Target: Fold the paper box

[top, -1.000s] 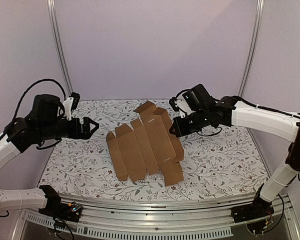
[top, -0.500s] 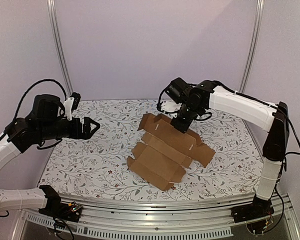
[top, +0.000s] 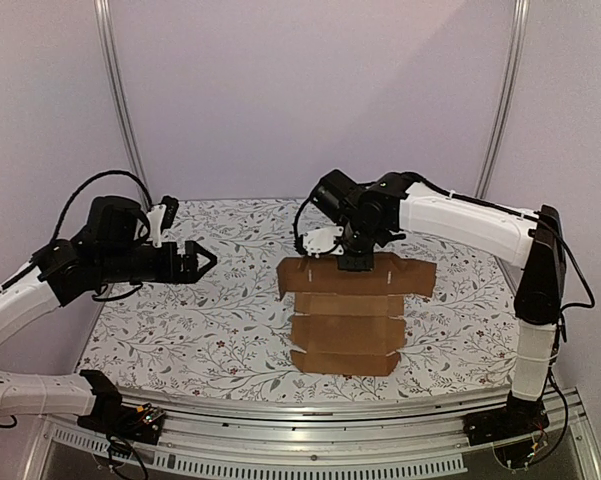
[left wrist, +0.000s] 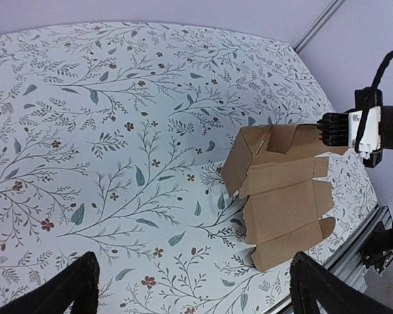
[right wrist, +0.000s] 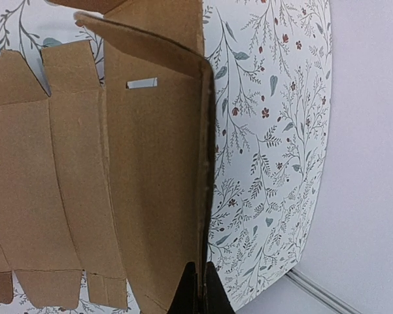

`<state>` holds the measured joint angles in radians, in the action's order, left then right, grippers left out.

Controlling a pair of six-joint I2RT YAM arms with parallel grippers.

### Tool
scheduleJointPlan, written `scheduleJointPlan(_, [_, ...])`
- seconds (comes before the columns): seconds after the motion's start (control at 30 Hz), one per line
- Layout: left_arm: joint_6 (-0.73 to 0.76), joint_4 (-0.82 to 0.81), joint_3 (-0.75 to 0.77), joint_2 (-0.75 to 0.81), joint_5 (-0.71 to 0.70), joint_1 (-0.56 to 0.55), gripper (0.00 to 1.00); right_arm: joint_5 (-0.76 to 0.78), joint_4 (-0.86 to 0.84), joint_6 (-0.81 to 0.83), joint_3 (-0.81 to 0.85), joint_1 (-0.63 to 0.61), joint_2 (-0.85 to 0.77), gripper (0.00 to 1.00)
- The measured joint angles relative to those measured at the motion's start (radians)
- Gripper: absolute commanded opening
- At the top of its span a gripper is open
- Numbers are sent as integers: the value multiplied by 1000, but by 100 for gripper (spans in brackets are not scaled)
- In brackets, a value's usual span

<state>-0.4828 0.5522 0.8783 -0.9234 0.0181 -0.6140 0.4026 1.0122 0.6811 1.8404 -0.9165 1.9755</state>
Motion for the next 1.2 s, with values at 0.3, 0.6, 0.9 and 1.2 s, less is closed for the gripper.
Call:
scheduleJointPlan(0.3, [-48, -112, -23, -99, 60, -3, 99, 56, -126, 122, -64, -37, 2, 0])
scheduleJointPlan(0.6, [-116, -208, -61, -180, 122, -33, 94, 72, -203, 142, -144, -48, 0, 0])
scheduleJointPlan(0.9, [-180, -288, -26, -277, 225, -93, 82, 72, -245, 90, -168, -53, -29, 0])
scheduleJointPlan(1.2, [-249, -373, 66, -329, 317, -107, 30, 61, -257, 7, -189, -65, -129, 0])
